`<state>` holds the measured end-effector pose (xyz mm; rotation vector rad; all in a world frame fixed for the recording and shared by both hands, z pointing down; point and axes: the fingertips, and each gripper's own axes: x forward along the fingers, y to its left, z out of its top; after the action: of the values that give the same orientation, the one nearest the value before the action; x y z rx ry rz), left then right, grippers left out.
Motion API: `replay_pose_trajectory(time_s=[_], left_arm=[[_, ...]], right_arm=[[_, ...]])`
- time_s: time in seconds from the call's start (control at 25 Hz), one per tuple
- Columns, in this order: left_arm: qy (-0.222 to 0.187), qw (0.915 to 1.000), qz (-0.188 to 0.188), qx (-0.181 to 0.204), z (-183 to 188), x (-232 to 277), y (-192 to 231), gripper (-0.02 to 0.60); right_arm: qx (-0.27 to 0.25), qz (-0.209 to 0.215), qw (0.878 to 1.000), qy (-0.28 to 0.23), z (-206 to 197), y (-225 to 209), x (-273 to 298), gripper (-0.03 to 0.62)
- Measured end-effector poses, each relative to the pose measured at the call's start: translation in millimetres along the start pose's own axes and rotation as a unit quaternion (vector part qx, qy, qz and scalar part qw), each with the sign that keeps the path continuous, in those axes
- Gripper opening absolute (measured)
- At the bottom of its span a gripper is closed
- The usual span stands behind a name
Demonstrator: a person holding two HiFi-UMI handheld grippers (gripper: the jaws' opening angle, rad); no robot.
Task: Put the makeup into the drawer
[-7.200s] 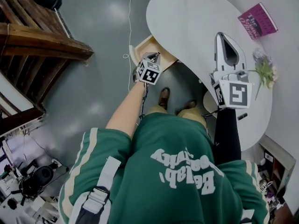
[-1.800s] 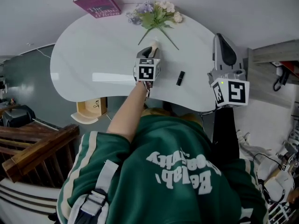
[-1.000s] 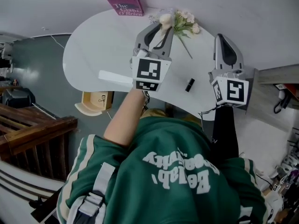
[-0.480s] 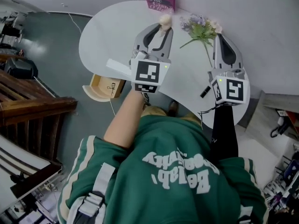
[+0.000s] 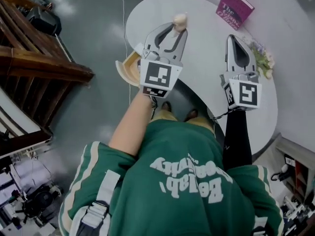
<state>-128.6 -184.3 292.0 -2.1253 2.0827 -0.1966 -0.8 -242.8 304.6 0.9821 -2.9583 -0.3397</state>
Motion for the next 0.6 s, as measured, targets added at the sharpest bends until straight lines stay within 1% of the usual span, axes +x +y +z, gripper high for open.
replay_pose_trajectory(time_s=[0.12, 0.2, 0.32, 0.48, 0.6], left_arm=[[0.008, 0.9994, 0.033, 0.003, -7, -28, 37, 0.127], [0.017, 0.9981, 0.059, 0.004, -14, -48, 60, 0.127], [0.030, 0.9955, 0.090, 0.004, -25, -76, 91, 0.129], [0.046, 0.9913, 0.123, -0.001, -39, -112, 130, 0.130], [0.047, 0.9901, 0.132, -0.008, -43, -131, 152, 0.132]], right_arm=[[0.002, 0.039, 0.999, -0.006, 6, 42, 25, 0.009], [0.005, 0.068, 0.998, -0.012, 9, 70, 42, 0.009], [0.008, 0.100, 0.995, -0.020, 16, 108, 62, 0.009], [0.012, 0.135, 0.991, -0.023, 23, 157, 82, 0.009], [0.011, 0.146, 0.989, -0.022, 30, 185, 94, 0.009]])
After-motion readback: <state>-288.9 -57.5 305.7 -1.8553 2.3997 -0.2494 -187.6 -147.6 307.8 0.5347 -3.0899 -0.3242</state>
